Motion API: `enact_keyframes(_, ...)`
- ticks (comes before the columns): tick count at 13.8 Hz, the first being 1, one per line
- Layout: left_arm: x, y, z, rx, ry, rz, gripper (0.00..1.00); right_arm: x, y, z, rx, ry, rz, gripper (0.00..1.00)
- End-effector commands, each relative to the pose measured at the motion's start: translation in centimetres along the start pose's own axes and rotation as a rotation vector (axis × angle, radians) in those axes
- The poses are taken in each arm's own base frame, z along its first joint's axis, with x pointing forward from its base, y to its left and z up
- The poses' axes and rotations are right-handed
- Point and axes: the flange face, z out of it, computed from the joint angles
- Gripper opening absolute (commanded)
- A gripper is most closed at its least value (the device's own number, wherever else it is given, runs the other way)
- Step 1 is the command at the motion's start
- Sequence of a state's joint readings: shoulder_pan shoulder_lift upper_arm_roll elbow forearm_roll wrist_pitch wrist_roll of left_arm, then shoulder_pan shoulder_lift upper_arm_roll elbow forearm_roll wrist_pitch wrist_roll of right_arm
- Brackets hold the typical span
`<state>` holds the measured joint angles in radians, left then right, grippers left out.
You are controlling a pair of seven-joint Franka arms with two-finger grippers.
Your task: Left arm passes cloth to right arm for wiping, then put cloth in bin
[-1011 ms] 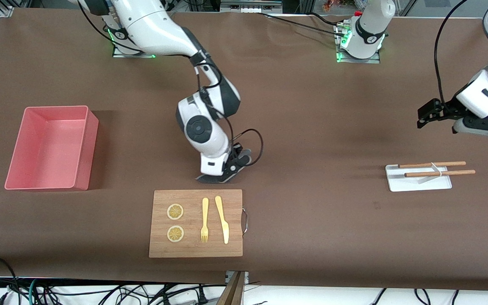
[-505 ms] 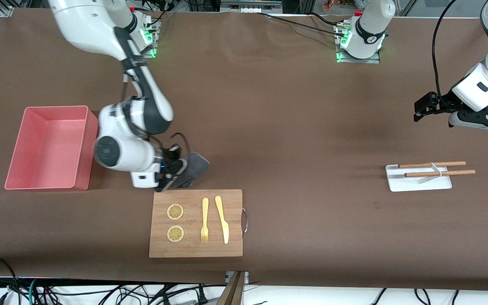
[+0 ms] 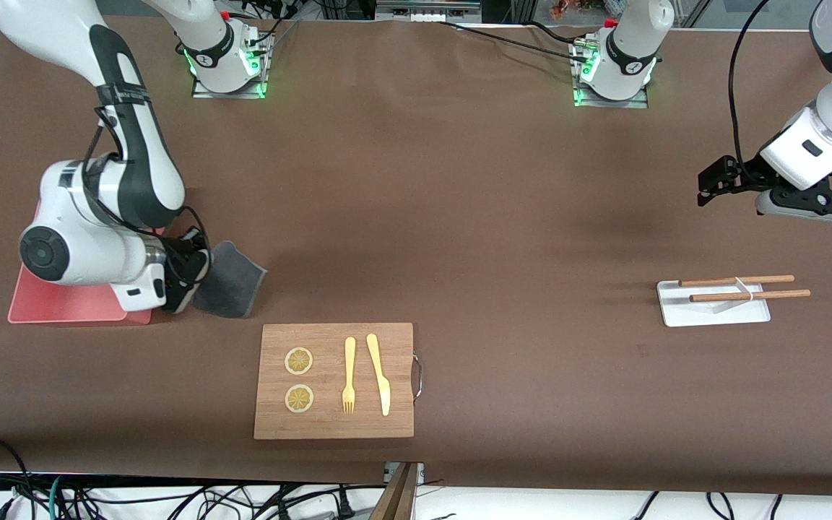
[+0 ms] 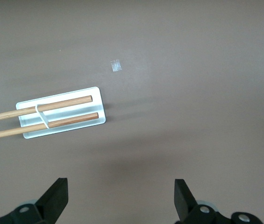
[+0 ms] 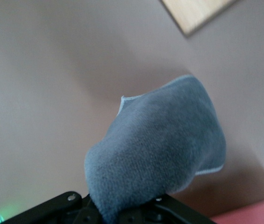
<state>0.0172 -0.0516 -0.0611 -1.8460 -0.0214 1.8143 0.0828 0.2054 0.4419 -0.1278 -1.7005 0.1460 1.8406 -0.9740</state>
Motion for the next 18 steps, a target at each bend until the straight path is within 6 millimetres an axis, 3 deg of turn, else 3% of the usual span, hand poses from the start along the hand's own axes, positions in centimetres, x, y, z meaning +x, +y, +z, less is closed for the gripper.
enact_keyframes(1,-0.3,0.5,-0.8,-0.013,-0.017,-0.014,1.0,-1.4,-1.3,-0.4,-0.014,-0.059,-0.04,0.0)
enact_keyframes(2,-0.2,0.4,-0.7,-0.013,-0.019,-0.015,1.0,-0.7,-1.4,0.4,-0.012,-0.059,-0.04,0.0)
enact_keyframes(4,-0.3,0.3,-0.9,-0.013,-0.016,-0.017,1.0,4.0,-3.4,2.9,-0.029,-0.046,-0.041,0.0)
enact_keyframes(7,-0.2,-0.2,-0.9,-0.013,-0.016,-0.023,1.0,12.8,-9.4,6.5,-0.061,-0.012,0.041,0.0)
enact_keyframes(9,-0.3,-0.5,-0.9,-0.014,-0.019,-0.026,1.0,17.6,-12.7,8.9,-0.078,0.003,0.126,0.0)
enact_keyframes(12,-0.6,-2.7,-0.8,-0.015,-0.025,-0.059,1.0,23.7,-17.6,9.9,-0.118,0.051,0.255,0.0)
enact_keyframes(15,-0.1,-2.9,-0.1,-0.018,-0.032,-0.06,1.0,26.1,-20.4,8.1,-0.086,0.1,0.352,0.0)
enact_keyframes(16,-0.1,-2.6,-0.1,-0.018,-0.036,-0.054,1.0,25.9,-20.6,7.3,-0.083,0.098,0.351,0.0)
enact_keyframes(18,-0.3,-2.2,-0.5,-0.017,-0.036,-0.046,1.0,24.1,-20.3,3.2,-0.092,0.093,0.351,0.0)
